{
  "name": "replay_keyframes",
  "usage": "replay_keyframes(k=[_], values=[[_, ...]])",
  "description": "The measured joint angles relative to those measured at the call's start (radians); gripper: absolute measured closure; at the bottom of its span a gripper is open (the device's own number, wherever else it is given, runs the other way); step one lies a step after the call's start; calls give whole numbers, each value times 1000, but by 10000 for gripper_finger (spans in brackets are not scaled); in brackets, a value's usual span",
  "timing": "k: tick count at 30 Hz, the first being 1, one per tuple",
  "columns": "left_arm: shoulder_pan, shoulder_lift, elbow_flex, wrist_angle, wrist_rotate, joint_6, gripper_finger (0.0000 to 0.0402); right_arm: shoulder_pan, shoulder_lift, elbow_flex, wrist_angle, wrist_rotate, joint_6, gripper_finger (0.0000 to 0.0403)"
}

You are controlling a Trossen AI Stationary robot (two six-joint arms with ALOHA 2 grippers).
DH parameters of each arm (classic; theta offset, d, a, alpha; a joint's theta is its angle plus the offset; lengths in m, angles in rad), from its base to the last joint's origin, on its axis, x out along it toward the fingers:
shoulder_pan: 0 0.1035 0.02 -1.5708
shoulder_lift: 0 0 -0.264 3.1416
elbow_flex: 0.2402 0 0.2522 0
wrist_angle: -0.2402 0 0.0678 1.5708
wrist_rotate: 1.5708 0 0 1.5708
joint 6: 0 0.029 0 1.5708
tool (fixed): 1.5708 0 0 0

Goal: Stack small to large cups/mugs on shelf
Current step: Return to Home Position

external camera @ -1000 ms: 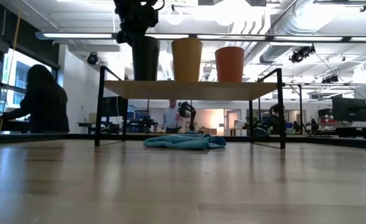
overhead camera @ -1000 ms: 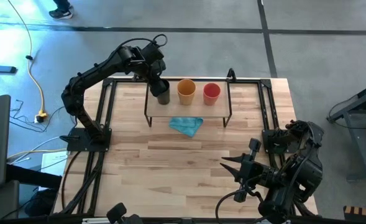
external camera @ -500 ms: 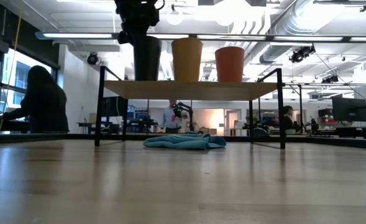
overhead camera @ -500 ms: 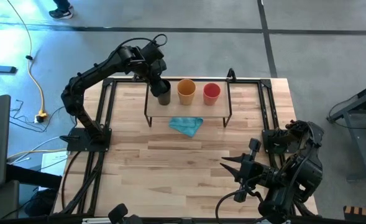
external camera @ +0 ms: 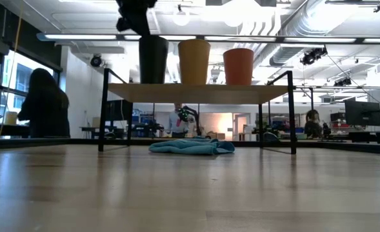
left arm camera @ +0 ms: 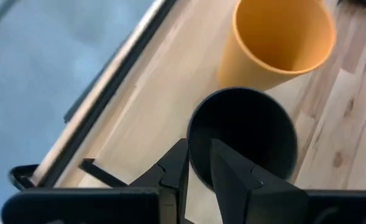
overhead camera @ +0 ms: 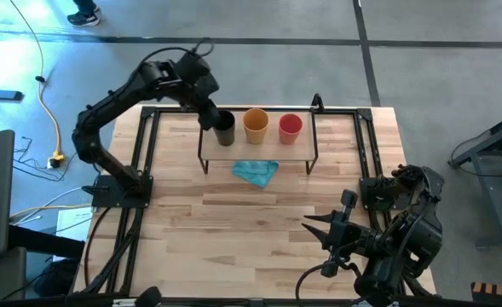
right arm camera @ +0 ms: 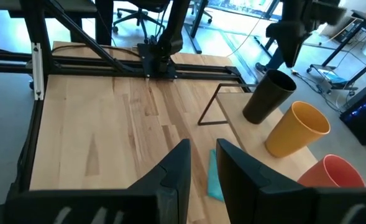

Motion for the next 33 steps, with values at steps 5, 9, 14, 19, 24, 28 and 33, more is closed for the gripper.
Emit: replay_keyframes(k=[5, 9, 14, 19, 24, 28, 33], values=[[0, -70, 0, 7, -42, 0, 346, -11, -2, 0, 0, -1, -3, 334], [0, -137, 0, 4, -73, -3, 346, -24, -11, 0, 0, -6, -19, 334], [0, -248, 0, 33, -53, -7, 346, -32, -34, 0, 0, -2, -73, 334], [0, -380, 0, 135, 36, 0, 346, -45, -100, 0, 0, 44, -162, 334], [0, -495, 0, 236, 145, 15, 346, -76, -190, 0, 0, 54, -255, 334], [0, -570, -37, 285, 219, 22, 346, -116, -259, 0, 0, 50, -336, 334], [0, -665, -161, 388, 330, 23, 346, -157, -342, 0, 0, 29, -419, 334]])
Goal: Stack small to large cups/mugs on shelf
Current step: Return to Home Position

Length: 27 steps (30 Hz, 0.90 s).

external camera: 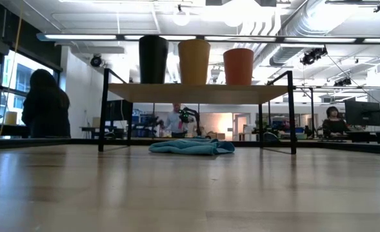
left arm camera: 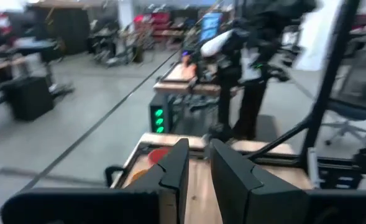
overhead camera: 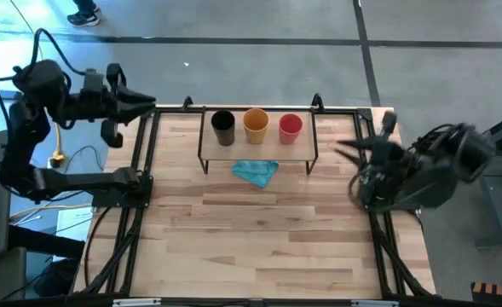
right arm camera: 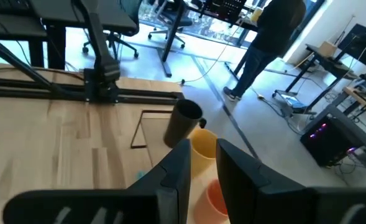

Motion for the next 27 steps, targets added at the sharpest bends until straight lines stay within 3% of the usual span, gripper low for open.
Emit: replay_keyframes(k=[7, 17, 22, 27], values=[[0, -134, -257, 290, 116, -72, 346, -12, -108, 0, 0, -44, -18, 334], [0, -223, -504, 589, 136, -217, 346, 70, -135, -8, 3, -63, -14, 334], [-1, -244, -609, 740, 137, -305, 346, 150, -191, -172, 5, 16, 46, 334], [-1, -270, -703, 874, 78, -338, 346, 243, -337, -470, 65, 131, 241, 334]])
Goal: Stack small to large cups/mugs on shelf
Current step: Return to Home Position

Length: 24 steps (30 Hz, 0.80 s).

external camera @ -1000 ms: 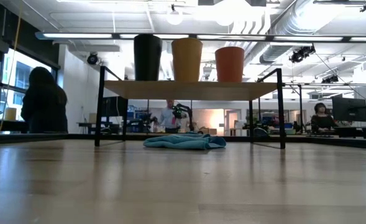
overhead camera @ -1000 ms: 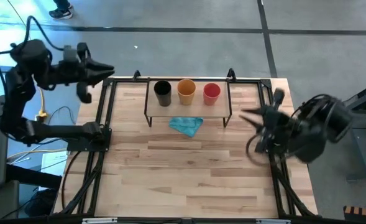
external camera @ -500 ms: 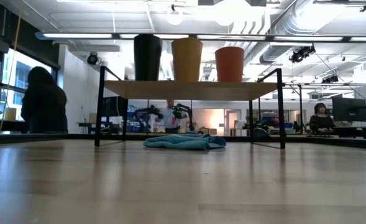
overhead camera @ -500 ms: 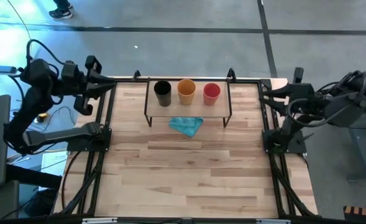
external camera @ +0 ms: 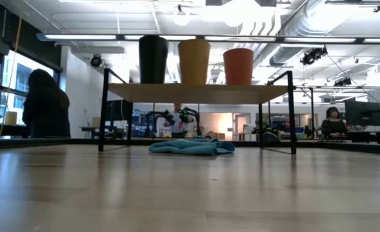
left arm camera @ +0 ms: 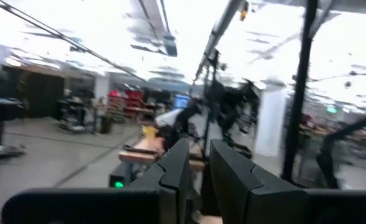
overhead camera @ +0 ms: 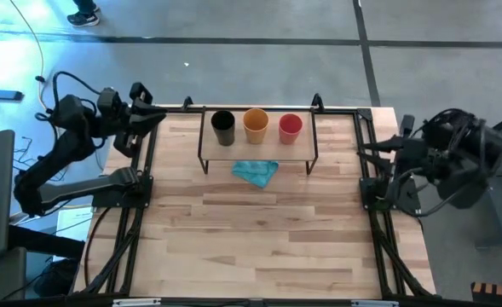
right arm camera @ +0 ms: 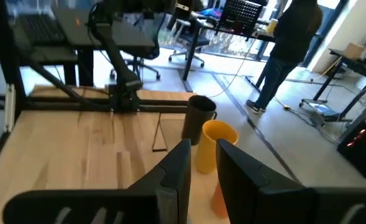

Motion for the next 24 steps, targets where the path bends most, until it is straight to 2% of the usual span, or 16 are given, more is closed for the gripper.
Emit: replay_keyframes(k=[4, 9, 16, 20, 24], values=[[-34, -8, -75, 99, -71, -18, 346, 73, -127, -250, 158, 67, 72, 334], [-184, -3, -161, 190, -241, 8, 346, 111, -263, -494, 442, 105, 1, 334], [-449, 82, -208, 259, -490, 126, 346, 113, -410, -748, 865, 83, -228, 334], [-539, 134, -209, 293, -561, 172, 346, 113, -479, -878, 1135, 30, -396, 334], [-564, 127, -209, 269, -583, 208, 346, 113, -539, -983, 1359, -39, -540, 334]])
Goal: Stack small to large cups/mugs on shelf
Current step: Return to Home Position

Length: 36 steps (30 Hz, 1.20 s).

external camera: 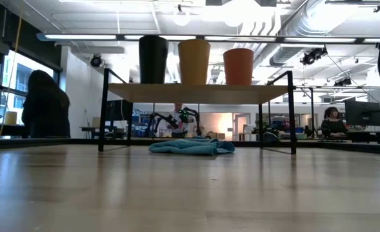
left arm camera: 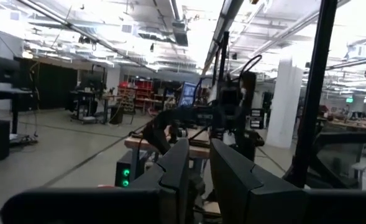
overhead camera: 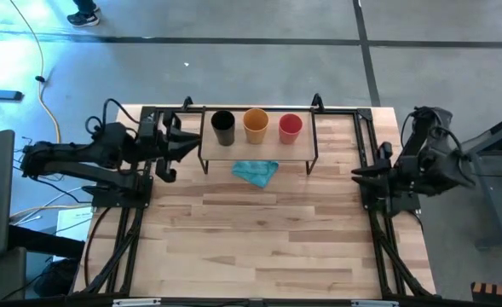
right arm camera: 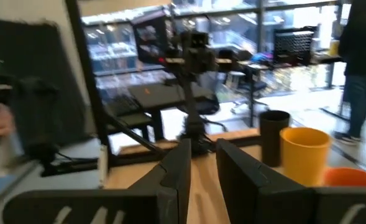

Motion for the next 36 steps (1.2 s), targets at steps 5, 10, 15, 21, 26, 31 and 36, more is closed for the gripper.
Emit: replay_keyframes(k=[5, 10, 15, 21, 26, 31, 36], values=[[2, -138, 0, -135, 16, -1, 346, 0, -61, -103, 180, -61, -80, 334], [2, -295, 0, -330, 18, -51, 346, -1, -95, -186, 310, -79, -122, 334], [2, -396, -48, -352, 12, -53, 346, -31, -104, -223, 429, -80, -209, 334], [2, -568, -201, -297, -15, -80, 346, -75, -103, -223, 444, -123, -198, 334], [2, -665, -285, -243, -16, -77, 346, -99, -103, -223, 444, -139, -167, 334], [2, -729, -343, -205, -19, -63, 346, -123, -102, -223, 445, -139, -144, 334], [2, -740, -429, -68, -45, -20, 346, -155, -102, -223, 445, -140, -125, 334]])
